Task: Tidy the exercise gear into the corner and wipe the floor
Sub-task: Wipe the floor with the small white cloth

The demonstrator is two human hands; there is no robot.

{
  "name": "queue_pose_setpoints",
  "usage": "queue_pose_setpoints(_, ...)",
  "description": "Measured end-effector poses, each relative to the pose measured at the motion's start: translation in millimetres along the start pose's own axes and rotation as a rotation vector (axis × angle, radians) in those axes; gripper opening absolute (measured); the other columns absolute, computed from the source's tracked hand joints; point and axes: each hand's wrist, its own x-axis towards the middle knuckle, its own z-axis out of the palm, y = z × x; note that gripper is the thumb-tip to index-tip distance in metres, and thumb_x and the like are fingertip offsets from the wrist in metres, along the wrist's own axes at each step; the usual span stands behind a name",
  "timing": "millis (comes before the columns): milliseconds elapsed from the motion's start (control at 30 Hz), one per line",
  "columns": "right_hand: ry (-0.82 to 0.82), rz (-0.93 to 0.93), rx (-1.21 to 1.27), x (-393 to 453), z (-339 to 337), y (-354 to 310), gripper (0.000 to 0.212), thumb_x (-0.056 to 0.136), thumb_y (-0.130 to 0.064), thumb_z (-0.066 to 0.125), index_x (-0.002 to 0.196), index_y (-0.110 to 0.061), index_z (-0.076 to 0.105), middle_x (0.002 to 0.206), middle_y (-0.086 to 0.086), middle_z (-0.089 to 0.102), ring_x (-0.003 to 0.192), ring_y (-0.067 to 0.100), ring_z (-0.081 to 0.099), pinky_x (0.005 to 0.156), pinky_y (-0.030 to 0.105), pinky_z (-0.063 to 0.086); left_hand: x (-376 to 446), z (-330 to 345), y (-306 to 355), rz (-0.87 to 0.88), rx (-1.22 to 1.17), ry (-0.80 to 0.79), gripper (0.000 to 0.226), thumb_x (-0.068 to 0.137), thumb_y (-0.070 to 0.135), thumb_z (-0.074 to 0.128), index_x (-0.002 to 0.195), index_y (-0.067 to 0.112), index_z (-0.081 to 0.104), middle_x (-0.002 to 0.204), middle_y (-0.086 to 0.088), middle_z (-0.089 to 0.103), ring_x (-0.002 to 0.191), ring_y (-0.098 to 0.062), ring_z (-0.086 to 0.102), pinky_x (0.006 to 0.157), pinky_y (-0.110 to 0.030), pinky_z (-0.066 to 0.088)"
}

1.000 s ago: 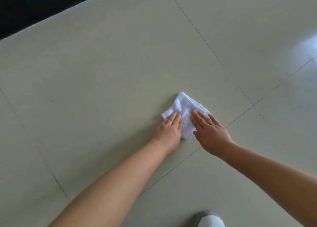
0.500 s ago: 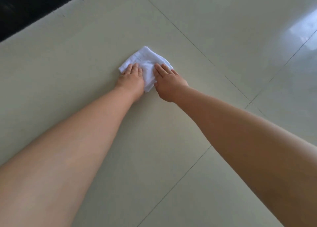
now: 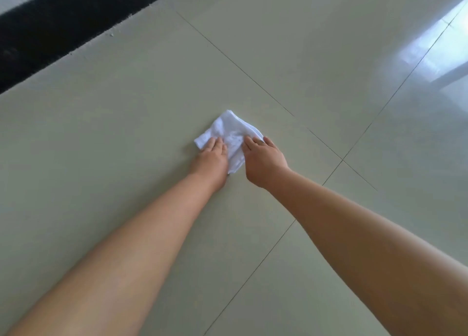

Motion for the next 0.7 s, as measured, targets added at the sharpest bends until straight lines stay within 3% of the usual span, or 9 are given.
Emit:
queue_pose_setpoints(300, -0.255, 0.224, 0.115, -115, 52, 19, 0.066, 0.093, -0.005, 0.029, 0.151, -0.009, -0.003, 0.16, -0.001, -0.009, 0.149, 0.013, -0.005, 0.121, 0.029, -0.002, -56, 39, 82, 0.172, -0.088, -0.143, 0.057, 0.101, 0.009, 0.024, 0.15, 0.001, -0.002, 0.16, -0.01, -0.009, 0.149, -0.023, -0.009, 0.121, -0.032, 0.003)
queue_pose_setpoints(533, -0.286, 0.2, 0.066, -107, 56, 33, 0.066, 0.094, -0.008, 0.025, 0.15, -0.013, -0.01, 0.158, -0.003, -0.018, 0.148, 0.011, -0.011, 0.121, 0.027, -0.003, -52, 35, 95, 0.071, -0.108, -0.169, 0.058, 0.101, 0.013, 0.023, 0.151, 0.002, -0.004, 0.16, -0.01, -0.011, 0.149, -0.024, -0.011, 0.121, -0.033, -0.001)
queue_pose_setpoints(700, -0.234, 0.05, -0.092, -35, 7, 75, 0.067, 0.094, -0.008, 0.026, 0.15, -0.014, -0.009, 0.159, -0.004, -0.016, 0.148, 0.01, -0.009, 0.12, 0.028, -0.002, -4, 1, 94, -0.111, -0.21, -0.134, 0.064, 0.1, 0.017, 0.032, 0.15, 0.002, -0.006, 0.16, -0.009, -0.013, 0.148, -0.025, -0.012, 0.121, -0.034, 0.0)
